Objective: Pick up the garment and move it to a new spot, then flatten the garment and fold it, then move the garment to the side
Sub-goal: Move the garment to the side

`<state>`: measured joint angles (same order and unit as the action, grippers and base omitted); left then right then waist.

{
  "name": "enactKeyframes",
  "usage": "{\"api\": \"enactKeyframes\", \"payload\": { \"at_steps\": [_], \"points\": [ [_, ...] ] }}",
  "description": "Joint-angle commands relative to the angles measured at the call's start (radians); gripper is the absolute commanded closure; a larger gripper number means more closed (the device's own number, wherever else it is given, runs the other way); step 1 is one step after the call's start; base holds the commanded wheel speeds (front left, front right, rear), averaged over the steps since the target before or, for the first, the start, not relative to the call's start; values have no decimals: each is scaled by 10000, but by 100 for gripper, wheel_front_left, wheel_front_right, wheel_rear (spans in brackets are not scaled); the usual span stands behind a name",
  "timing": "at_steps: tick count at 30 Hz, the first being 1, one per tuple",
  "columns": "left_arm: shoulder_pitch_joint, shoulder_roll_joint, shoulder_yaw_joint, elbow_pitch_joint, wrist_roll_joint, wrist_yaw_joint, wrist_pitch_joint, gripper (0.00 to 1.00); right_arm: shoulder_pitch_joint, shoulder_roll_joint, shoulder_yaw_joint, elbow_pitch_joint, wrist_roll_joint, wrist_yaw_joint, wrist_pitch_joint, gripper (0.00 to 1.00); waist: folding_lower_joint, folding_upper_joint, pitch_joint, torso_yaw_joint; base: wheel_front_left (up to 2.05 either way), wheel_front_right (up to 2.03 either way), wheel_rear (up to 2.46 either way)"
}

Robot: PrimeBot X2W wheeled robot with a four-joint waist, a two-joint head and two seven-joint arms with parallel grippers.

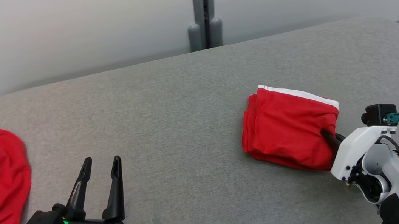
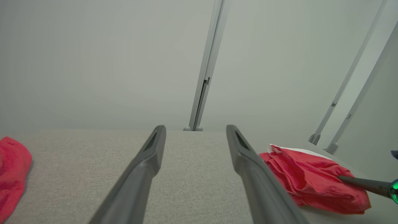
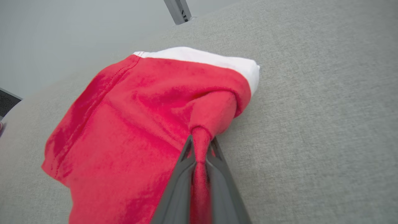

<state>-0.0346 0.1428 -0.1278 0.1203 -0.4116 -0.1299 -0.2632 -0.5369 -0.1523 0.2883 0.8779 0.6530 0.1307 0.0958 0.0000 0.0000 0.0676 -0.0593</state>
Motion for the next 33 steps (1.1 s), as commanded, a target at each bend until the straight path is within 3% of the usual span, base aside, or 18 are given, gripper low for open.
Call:
{"api": "enactKeyframes", "payload": {
  "at_steps": [1,9,16,25,33],
  "points": [
    [-50,28,-81,-42,90,-14,-17,0,207,-102,29,-174,131,1,-99,100,0,0,-9,-644,0,0,0],
    [-244,40,-766,14,574,-14,-17,0,539,-166,128,-652,306,1,-187,100,0,0,118,-1699,0,0,0],
    [-336,-29,-664,157,971,54,-17,0,567,-189,182,-1068,162,1,-100,100,0,0,312,-2455,0,0,0],
    [-408,29,-555,118,932,22,-17,0,158,-300,319,-1457,-245,1,63,100,0,0,642,-2809,0,0,0],
    [-692,463,-720,23,717,-7,-17,0,-1427,-747,657,-1234,-870,1,363,100,0,0,1424,-2612,0,0,0]
  ]
}}
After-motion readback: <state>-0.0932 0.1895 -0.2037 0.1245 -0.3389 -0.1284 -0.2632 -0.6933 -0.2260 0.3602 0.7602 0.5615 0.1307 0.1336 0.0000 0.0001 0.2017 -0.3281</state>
